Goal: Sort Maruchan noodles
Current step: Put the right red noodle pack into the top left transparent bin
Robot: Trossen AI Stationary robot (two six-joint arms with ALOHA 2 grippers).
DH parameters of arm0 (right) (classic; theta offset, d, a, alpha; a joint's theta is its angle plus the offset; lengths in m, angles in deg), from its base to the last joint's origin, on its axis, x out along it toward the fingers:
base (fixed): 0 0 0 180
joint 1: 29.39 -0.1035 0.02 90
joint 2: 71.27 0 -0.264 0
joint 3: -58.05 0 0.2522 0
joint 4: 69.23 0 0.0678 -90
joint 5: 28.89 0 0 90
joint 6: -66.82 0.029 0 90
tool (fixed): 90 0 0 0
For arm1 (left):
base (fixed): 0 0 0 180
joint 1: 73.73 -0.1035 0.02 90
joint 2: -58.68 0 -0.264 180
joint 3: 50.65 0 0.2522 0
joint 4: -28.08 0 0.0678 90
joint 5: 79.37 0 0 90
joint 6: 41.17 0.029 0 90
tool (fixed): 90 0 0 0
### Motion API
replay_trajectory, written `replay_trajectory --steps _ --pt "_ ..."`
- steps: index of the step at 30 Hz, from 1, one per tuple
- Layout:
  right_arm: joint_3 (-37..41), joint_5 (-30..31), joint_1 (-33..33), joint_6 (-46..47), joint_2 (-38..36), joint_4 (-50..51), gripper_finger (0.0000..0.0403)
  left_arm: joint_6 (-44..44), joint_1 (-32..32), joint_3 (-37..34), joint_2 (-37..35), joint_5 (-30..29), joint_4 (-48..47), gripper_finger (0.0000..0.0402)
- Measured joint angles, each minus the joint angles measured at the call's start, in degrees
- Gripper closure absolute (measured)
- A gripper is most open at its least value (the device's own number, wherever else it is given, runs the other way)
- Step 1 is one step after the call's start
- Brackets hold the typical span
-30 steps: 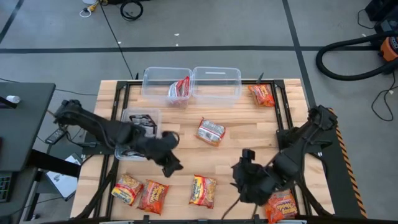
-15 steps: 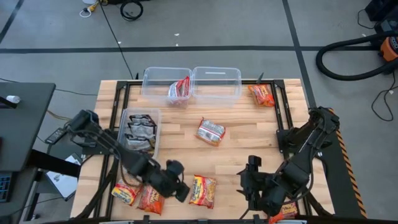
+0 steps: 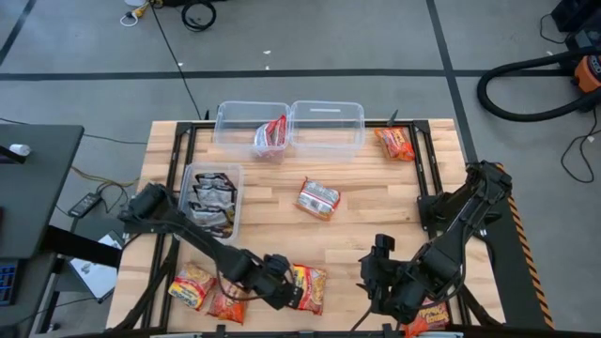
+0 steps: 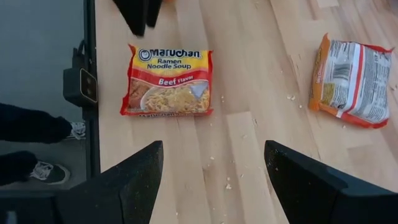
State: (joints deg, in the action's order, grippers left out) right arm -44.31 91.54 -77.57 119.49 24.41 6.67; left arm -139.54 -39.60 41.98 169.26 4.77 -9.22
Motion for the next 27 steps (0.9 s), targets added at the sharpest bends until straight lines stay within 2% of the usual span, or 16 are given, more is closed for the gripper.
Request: replay_trajectory --steps 7,15,20,23,27 --pt "0.0 0.0 -0.2 1.8 0.0 -0.5 0.0119 -1.7 -0.2 0.0 4.8 2.0 -0.2 0.0198" --pt "0.0 0.0 -0.2 3.4 0.0 -1.2 0.0119 1.0 -1.9 0.0 4.9 -0.1 3.6 0.0198" --pt "0.0 -0.4 -0.2 3.4 0.0 -2.4 0.0119 1.1 -3.5 -0.7 6.2 2.3 3.5 0.0199" --pt "0.0 -0.9 -0.2 3.4 0.0 -2.8 0.0119 1.0 -4.0 -0.5 7.2 4.5 4.6 0.0206" --pt "0.0 -0.9 -0.2 3.4 0.0 -2.9 0.0119 1.7 -4.1 -0.5 7.4 4.3 5.3 0.0227"
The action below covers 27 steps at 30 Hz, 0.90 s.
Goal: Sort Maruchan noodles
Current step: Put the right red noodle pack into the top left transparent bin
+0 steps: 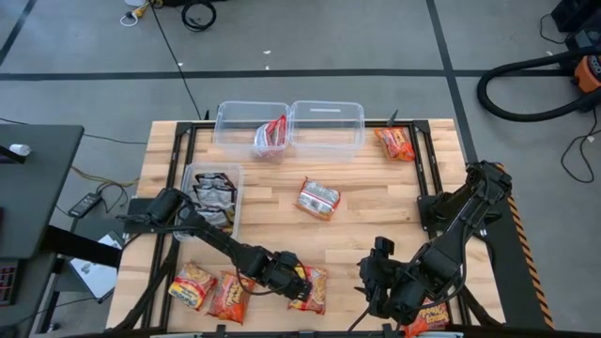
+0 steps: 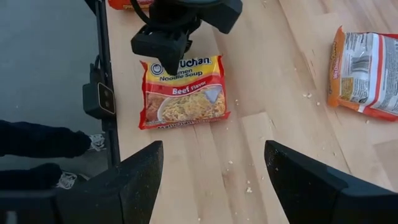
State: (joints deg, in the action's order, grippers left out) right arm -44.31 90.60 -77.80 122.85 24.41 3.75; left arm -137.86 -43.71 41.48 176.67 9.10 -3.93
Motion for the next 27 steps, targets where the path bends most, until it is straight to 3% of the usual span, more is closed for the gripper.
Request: replay_trajectory --steps 4,10,16,27 --pt "0.0 0.1 0.0 -0.1 0.0 0.0 0.0119 5.2 -0.2 0.0 0.0 -2.2 0.9 0.0278" --pt "0.0 -1.2 0.1 -0.5 -0.1 1.7 0.0119 9.0 -1.6 0.0 -0.8 -4.6 0.5 0.0389" --pt "-0.2 -2.6 0.1 -0.6 -0.7 5.8 0.0119 15.0 -3.6 0.0 -6.9 -8.8 -1.8 0.0397" --pt "-0.2 -1.0 0.1 -0.5 -0.8 8.9 0.0119 27.1 -12.1 0.0 -24.1 -16.8 -22.0 0.0399"
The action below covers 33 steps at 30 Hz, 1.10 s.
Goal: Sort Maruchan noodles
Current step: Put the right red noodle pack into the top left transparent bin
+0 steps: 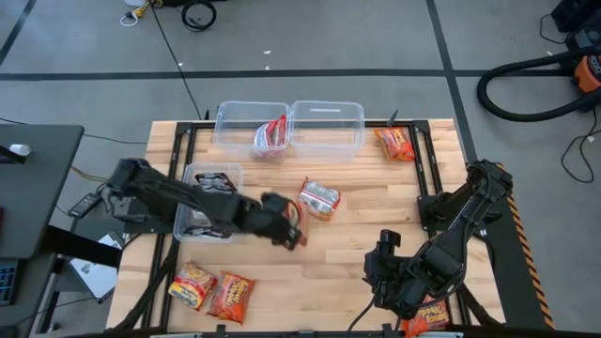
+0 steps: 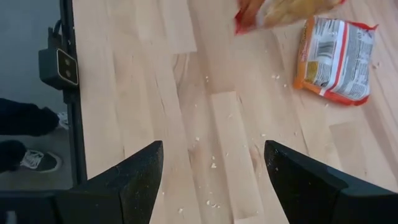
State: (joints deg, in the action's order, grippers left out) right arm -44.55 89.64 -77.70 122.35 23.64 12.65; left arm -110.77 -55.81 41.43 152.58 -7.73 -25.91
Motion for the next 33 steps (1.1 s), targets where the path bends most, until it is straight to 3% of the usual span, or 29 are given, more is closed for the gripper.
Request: replay_trajectory --steps 6,10,14,19,24,33 --pt "0.0 0.2 0.0 1.2 0.0 -0.4 0.0119 7.2 -6.7 0.0 -8.9 -0.8 -8.1 0.0400" --pt "0.0 0.7 0.0 1.3 0.0 -0.6 0.0119 13.8 -15.4 1.4 -13.8 -1.0 -14.2 0.0400" --pt "0.0 1.2 0.1 1.3 0.0 -1.1 0.0119 23.6 -26.0 7.3 -16.0 0.3 -19.5 0.0401" --pt "0.0 1.4 0.1 1.3 0.0 -1.4 0.0119 33.9 -40.3 15.6 -15.5 3.6 -25.9 0.0401" --pt "0.0 2.0 0.4 2.1 0.0 -1.8 0.0119 41.2 -53.0 16.8 -12.9 6.7 -31.3 0.0401" --pt "0.0 1.5 0.8 7.0 0.0 -4.1 0.0119 50.6 -62.5 15.7 -3.9 3.8 -31.2 0.0401"
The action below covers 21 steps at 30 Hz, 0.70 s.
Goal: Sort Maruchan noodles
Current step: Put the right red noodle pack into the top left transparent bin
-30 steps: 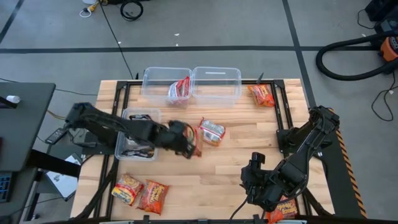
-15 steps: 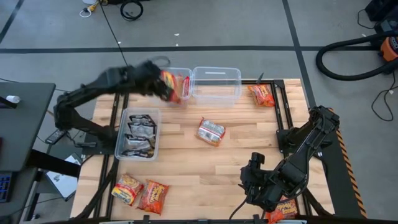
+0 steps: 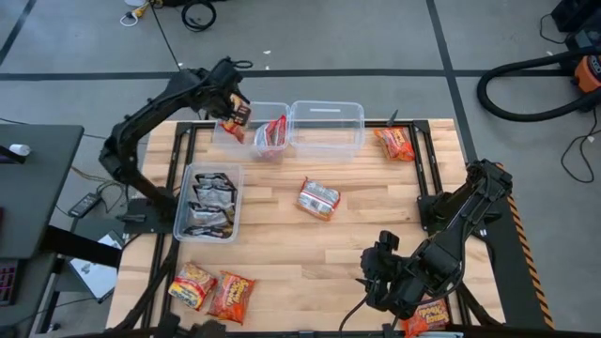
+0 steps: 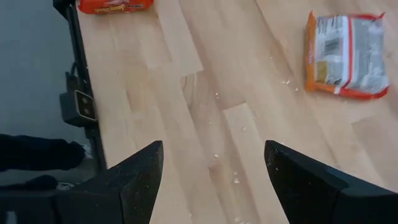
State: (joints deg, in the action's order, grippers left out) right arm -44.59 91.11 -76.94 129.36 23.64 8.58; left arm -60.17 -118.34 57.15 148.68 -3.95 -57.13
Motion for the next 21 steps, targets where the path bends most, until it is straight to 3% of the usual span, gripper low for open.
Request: replay_trajectory --steps 10,21 --pt "0.0 -2.0 -0.5 6.0 0.0 -1.7 0.0119 1.3 -2.8 0.0 10.5 -2.4 -1.0 0.0401" --pt "0.0 -4.0 -1.0 9.1 0.0 -4.0 0.0119 -3.2 -2.3 -0.1 19.4 -5.3 -1.2 0.0401"
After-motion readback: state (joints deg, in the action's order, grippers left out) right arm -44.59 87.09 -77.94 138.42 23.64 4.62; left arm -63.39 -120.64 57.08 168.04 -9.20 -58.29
